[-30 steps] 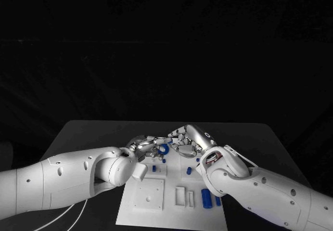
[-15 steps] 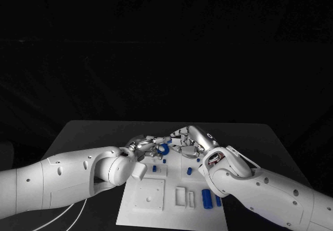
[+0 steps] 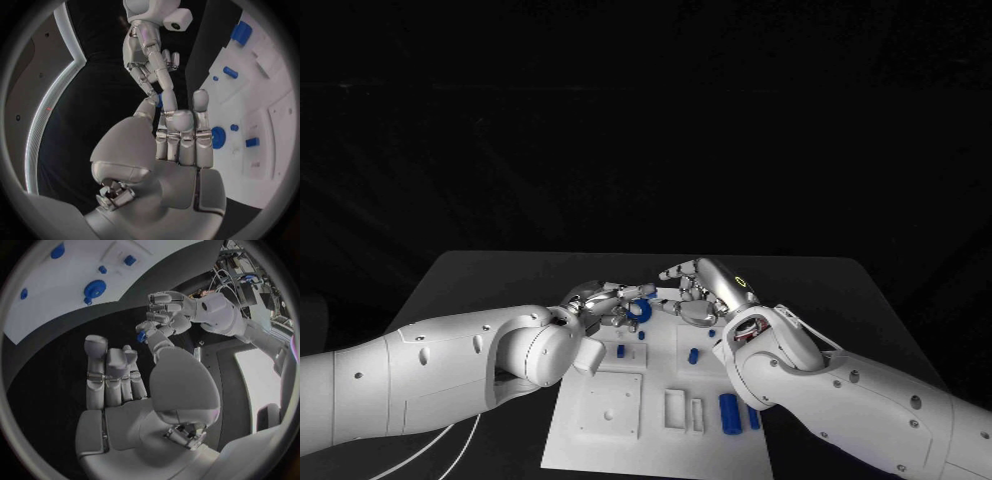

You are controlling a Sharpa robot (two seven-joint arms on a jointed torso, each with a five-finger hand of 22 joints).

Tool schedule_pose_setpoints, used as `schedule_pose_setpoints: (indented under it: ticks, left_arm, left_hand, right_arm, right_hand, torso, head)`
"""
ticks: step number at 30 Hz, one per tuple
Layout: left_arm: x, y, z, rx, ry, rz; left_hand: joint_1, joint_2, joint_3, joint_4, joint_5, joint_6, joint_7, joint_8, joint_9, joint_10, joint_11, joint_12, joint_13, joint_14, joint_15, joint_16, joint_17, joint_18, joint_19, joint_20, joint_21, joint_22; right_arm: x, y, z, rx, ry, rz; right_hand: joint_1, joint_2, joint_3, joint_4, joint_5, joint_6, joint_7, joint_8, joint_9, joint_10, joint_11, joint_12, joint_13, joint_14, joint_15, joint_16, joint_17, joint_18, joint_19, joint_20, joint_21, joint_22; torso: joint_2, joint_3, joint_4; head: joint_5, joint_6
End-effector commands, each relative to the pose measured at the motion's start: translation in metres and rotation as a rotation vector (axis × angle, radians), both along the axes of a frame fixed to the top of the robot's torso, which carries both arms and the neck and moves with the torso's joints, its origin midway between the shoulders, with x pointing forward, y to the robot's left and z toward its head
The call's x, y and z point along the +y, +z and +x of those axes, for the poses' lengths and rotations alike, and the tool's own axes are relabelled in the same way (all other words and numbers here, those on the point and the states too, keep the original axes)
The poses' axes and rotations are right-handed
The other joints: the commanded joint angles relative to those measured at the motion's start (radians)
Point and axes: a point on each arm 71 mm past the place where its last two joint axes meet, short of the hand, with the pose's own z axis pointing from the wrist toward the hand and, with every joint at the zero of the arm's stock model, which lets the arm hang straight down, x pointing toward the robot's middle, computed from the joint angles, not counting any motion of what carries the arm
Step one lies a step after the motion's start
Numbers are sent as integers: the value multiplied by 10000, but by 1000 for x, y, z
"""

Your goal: Assemble the parts on the task board

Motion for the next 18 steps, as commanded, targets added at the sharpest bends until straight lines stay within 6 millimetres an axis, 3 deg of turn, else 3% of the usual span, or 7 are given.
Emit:
schedule_pose_setpoints:
  ticks: [1, 8, 13, 18]
  left_arm:
    - [-2, 2, 0, -132, -25, -95]
    - [-3, 1, -1, -115, -56, -103]
    - [-3, 1, -1, -102, -67, -98]
    - [-4, 1, -1, -52, -139, -108]
  left_hand:
    - [52, 115, 792, -747, -66, 104, -24, 21, 13, -57, -11, -44, -9, 27, -4, -39, 10, -71, -69, -29, 45, 192]
    - [63, 117, 792, -749, -102, 95, -20, 21, 5, -57, -9, -41, -7, 27, -3, -38, 14, -70, -70, -27, 51, 192]
    - [63, 117, 792, -749, -102, 95, -20, 21, 5, -57, -9, -41, -7, 27, -3, -38, 14, -70, -70, -27, 51, 192]
    - [77, 115, 788, -752, -121, 90, -18, 20, -2, -58, -8, -40, -7, 25, -2, -40, 15, -68, -76, -26, 56, 192]
  right_arm:
    - [0, 2, -1, -194, -267, 45]
    - [3, 3, -2, -282, -299, 33]
    - [5, 3, -3, -382, -262, 57]
    - [7, 4, -4, -464, -226, 106]
  right_hand:
    - [20, -25, 0, 75, 18, 346, -79, -31, 17, 4, -87, 54, -13, 0, -26, 57, -5, 20, 106, -53, 50, 666]
    - [-38, 17, 201, 181, -94, 1571, -432, -18, 72, 344, -332, 128, 141, 131, -208, 128, 48, -126, 204, -226, 343, 723]
    - [-40, 5, 250, 235, -103, 2006, -593, -40, 29, 782, -442, 279, 620, 246, -317, 159, 115, -299, 284, -366, 605, 767]
    - [-43, 0, 180, 321, -93, 2123, -628, -31, 34, 984, -491, 156, 953, 327, -353, 150, 195, -366, 316, -418, 735, 786]
  torso:
    - [-2, -1, 6]
    - [1, -6, 9]
    - [-1, -6, 10]
    - [0, -5, 9]
  head:
    - [-2, -2]
    - [-2, -5]
    - [10, -10]
    - [6, -9]
